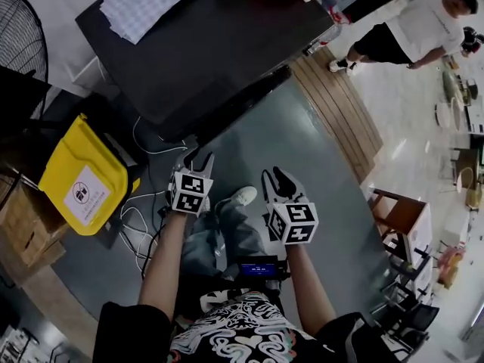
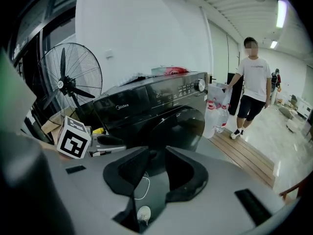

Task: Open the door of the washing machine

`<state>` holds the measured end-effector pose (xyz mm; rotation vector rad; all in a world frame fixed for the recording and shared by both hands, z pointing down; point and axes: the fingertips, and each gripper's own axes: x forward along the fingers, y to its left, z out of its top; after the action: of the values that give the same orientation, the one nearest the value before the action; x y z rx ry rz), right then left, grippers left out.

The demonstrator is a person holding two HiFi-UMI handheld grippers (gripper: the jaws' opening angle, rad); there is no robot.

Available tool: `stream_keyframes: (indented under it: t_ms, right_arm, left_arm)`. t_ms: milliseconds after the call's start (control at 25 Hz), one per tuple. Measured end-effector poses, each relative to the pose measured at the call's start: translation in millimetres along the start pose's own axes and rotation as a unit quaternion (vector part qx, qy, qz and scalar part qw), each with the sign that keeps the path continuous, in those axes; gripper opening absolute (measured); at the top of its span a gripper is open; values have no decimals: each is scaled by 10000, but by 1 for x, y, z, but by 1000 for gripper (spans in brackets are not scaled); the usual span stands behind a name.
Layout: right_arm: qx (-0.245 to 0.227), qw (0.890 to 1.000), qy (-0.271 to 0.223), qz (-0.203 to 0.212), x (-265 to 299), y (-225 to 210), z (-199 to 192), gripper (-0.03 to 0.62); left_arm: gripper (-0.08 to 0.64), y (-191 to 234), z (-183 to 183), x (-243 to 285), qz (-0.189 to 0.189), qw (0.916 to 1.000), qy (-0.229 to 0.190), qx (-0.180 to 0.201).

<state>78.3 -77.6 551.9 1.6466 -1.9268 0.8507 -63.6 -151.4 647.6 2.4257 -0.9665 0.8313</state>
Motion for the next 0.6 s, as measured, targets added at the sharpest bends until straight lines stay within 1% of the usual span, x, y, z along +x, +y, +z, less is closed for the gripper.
stream_keyframes:
  t_ms: [160,280,480,600]
  right_arm:
    - [17,9998,80,189,15,-6,-2,107]
    - [4,9994,137,313,24,-13,-6,109]
    - [-6,9986,233,466,40,-25,-13,109]
    - [-26,9982,271,535,47,-33,-16,109]
  left_arm:
    - [138,-4,-9,23,-18,9996,263,107]
    - [138,-6,-12,37,56,9994,326,118]
    - [138,0,-18,64,232,9989,417,-38]
    - [138,6,-18,77,399,9985,363,-125]
